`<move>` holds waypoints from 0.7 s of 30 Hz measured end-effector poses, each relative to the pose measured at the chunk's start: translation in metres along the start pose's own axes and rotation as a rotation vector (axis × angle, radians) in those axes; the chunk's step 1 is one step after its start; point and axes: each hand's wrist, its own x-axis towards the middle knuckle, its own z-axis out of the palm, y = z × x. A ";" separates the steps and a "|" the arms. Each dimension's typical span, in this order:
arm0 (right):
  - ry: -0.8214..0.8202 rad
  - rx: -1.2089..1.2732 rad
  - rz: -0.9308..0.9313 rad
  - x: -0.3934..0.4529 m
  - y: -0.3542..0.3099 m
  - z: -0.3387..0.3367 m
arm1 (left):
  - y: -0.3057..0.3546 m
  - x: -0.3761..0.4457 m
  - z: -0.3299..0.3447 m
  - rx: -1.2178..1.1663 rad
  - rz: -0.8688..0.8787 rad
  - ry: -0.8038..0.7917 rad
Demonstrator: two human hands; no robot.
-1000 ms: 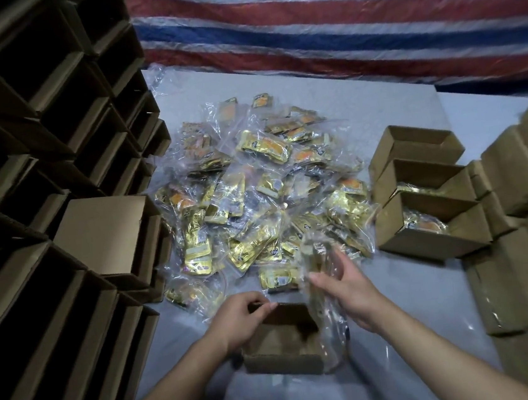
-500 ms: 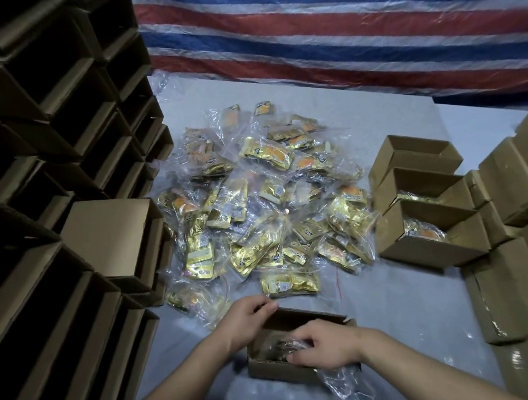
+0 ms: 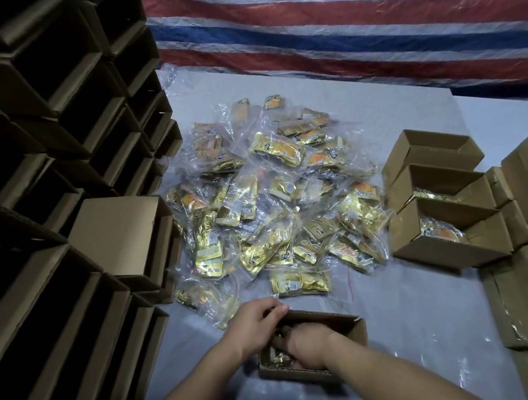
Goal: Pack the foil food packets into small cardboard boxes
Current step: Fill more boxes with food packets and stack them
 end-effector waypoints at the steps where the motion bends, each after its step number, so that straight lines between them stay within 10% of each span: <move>1: 0.023 0.081 0.017 -0.002 0.002 0.002 | -0.001 0.000 0.000 0.007 0.008 0.002; 6: 0.098 0.566 0.066 -0.025 0.008 -0.011 | 0.000 -0.001 0.002 0.002 0.004 0.020; 15: -0.237 0.512 0.180 -0.025 0.013 -0.006 | -0.001 0.001 0.004 0.000 -0.017 0.011; 21: -0.187 0.597 0.263 -0.016 0.007 0.000 | -0.003 0.000 0.000 -0.026 -0.017 0.025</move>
